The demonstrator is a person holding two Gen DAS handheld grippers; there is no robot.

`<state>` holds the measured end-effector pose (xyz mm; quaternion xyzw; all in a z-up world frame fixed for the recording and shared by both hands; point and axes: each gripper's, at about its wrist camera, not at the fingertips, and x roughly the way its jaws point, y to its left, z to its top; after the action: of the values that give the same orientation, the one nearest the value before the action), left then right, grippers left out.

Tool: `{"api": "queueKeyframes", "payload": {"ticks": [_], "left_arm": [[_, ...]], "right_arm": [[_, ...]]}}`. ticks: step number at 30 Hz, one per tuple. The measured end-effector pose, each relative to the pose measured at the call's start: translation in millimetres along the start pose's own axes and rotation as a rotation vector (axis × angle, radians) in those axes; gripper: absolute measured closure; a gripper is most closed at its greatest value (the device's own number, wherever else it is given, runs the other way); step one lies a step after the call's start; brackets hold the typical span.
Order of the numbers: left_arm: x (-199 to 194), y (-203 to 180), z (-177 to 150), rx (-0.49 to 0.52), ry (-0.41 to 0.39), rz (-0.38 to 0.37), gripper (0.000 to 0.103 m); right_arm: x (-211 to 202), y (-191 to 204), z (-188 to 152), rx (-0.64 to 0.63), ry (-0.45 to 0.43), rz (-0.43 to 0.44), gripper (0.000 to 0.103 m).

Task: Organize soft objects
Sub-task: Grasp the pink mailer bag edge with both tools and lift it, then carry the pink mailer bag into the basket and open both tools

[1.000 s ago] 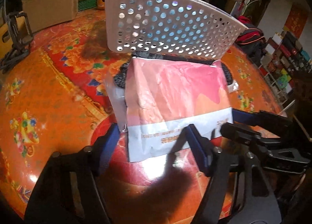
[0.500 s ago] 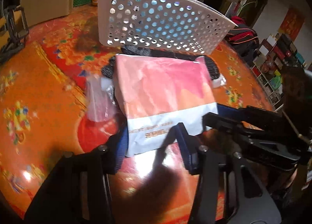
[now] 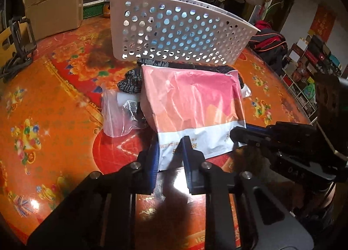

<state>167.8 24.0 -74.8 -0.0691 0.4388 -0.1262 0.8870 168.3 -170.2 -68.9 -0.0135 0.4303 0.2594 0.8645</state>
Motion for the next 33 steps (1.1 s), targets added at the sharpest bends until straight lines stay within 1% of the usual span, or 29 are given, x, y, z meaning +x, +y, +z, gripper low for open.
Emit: {"api": "queueKeyframes", "payload": {"ticks": [5, 10, 18, 20, 22, 24, 31, 33], "left_arm": [[-9, 1, -3, 0.009, -0.045, -0.018, 0.086], [-32, -8, -3, 0.046, -0.131, -0.046, 0.086], [-66, -20, 7, 0.076, -0.224, -0.079, 0.086], [-74, -22, 13, 0.089, -0.241, -0.079, 0.086], [-83, -25, 23, 0.087, -0.258, -0.097, 0.086], [-92, -28, 31, 0.102, -0.276, -0.087, 0.086], [-127, -41, 82, 0.133, -0.35, -0.081, 0.087], [-135, -45, 97, 0.148, -0.366, -0.087, 0.087]], "right_arm": [[-12, 4, 0, -0.01, -0.039, -0.007, 0.097], [-34, 6, 2, -0.018, -0.092, -0.012, 0.098], [-68, 15, 12, -0.052, -0.168, -0.029, 0.098], [-76, 15, 18, -0.059, -0.182, -0.025, 0.098], [-86, 17, 28, -0.073, -0.204, -0.038, 0.098], [-96, 18, 38, -0.083, -0.22, -0.03, 0.098], [-127, 18, 87, -0.121, -0.284, -0.046, 0.098], [-134, 17, 102, -0.129, -0.303, -0.065, 0.098]]}}
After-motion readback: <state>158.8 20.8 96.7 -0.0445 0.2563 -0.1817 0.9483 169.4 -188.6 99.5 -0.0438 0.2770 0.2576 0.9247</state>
